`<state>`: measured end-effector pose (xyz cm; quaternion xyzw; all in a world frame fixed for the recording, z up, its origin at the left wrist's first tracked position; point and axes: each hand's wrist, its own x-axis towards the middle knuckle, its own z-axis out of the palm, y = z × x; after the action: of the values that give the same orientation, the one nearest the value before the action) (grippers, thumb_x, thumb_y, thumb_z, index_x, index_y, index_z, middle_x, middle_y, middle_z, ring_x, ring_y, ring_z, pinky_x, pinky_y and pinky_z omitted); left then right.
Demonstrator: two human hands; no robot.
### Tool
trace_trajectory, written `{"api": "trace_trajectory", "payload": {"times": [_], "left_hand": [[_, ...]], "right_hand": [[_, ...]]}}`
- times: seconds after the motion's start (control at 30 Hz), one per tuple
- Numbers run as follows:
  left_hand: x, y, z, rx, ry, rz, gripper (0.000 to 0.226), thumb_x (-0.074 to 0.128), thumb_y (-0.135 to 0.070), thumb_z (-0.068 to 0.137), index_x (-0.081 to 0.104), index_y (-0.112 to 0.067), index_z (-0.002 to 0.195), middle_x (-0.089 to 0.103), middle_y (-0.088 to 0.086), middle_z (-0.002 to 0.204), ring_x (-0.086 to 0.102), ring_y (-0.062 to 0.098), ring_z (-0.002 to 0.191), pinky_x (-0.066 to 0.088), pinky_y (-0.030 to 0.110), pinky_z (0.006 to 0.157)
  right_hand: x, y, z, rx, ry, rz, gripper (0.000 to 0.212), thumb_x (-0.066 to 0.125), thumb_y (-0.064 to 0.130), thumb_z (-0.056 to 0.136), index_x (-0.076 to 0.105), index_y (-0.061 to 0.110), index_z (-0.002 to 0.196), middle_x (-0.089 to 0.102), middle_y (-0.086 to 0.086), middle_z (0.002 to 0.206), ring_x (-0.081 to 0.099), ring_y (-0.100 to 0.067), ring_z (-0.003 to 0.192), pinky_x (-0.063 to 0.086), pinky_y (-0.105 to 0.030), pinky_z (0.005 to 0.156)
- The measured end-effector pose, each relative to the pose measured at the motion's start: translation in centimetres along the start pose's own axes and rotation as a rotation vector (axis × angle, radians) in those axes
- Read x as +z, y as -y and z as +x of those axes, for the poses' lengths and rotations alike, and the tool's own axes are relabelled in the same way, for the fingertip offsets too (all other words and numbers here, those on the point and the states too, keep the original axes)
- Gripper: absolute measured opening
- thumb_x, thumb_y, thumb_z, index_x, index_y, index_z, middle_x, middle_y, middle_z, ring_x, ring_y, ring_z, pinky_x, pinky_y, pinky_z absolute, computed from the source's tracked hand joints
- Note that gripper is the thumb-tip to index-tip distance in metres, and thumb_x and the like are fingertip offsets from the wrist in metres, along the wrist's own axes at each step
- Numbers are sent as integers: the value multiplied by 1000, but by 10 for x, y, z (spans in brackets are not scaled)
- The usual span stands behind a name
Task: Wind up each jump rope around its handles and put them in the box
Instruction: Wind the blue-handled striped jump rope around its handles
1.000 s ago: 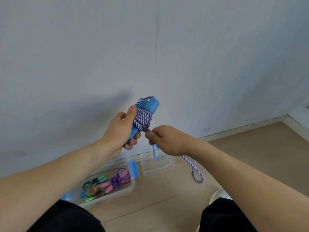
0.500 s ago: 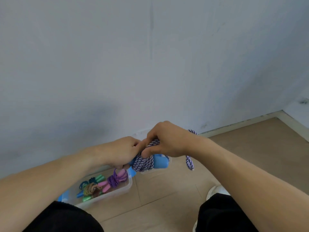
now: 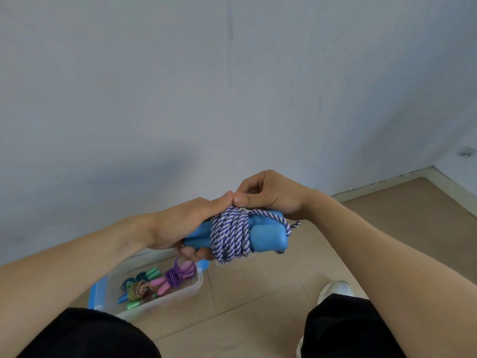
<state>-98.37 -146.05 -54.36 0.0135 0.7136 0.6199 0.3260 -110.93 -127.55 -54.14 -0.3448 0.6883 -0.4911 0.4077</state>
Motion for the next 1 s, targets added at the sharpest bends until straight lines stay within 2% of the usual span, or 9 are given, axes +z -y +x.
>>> {"api": "trace_trajectory", "payload": {"times": [0.07, 0.17, 0.27, 0.33, 0.4, 0.5, 0.63, 0.8, 1.0], "left_hand": [[3, 1, 3, 60, 7, -40, 74, 34, -70, 95, 56, -4, 68, 44, 10, 52, 29, 14, 41, 19, 24, 41], [6, -1, 5, 135, -30, -133, 67, 41, -69, 89, 57, -9, 65, 42, 9, 53, 27, 14, 41, 18, 24, 40], [4, -6, 8, 134, -180, -217, 66, 38, -70, 90, 58, -12, 63, 41, 10, 55, 27, 15, 37, 18, 21, 40], [0, -7, 10, 125, -311, -267, 69, 33, -67, 92, 61, -7, 74, 41, 10, 56, 27, 15, 38, 18, 21, 40], [-5, -7, 12, 117, -410, -318, 67, 31, -64, 94, 62, -5, 85, 42, 9, 57, 27, 16, 39, 17, 22, 42], [-8, -5, 13, 106, -500, -381, 62, 33, -62, 96, 59, -10, 74, 42, 9, 59, 28, 17, 41, 17, 23, 43], [-11, -2, 15, 109, -603, -468, 54, 34, -59, 97, 51, -10, 82, 43, 10, 60, 30, 19, 42, 23, 21, 40], [-20, 6, 20, 60, -777, -391, 50, 37, -57, 96, 55, -11, 88, 49, 12, 59, 34, 21, 41, 28, 22, 41], [-21, 16, 30, 82, -934, -287, 55, 41, -55, 96, 55, -2, 106, 56, 16, 60, 41, 21, 40, 32, 22, 41]], "right_hand": [[4, 3, 8, 28, 36, 103, 20, 68, 29, 79, 75, 10, 81, 73, -6, 81, 67, -14, 73, 54, -26, 69], [9, -2, 23, -358, 134, 487, 29, 49, -1, 97, 75, -4, 86, 74, -18, 79, 72, -25, 80, 56, -33, 77], [-1, -10, 14, 42, -53, 308, 36, 49, -5, 89, 68, 16, 67, 58, 1, 59, 50, -12, 55, 44, -28, 58], [-10, -23, 6, 133, -42, 150, 33, 56, 6, 90, 57, 20, 60, 38, 3, 57, 32, -10, 51, 32, -28, 57], [-1, -19, 13, 134, -52, 59, 42, 52, 24, 102, 64, 23, 61, 32, 3, 60, 28, -11, 52, 30, -27, 56], [17, -8, 17, 109, -113, -171, 31, 44, 32, 104, 60, 20, 80, 40, 3, 64, 36, -12, 55, 36, -29, 56], [32, 1, 14, 194, -13, -498, 22, 40, 23, 104, 56, 9, 97, 52, 0, 68, 53, -11, 58, 44, -24, 60], [30, 9, 13, 189, -46, -580, 23, 38, 18, 103, 59, 12, 96, 52, 1, 69, 58, -11, 60, 45, -23, 61], [32, 3, 13, 62, -191, -947, 29, 46, 22, 100, 63, 2, 89, 71, -9, 88, 60, -27, 76, 51, -44, 76]]}}
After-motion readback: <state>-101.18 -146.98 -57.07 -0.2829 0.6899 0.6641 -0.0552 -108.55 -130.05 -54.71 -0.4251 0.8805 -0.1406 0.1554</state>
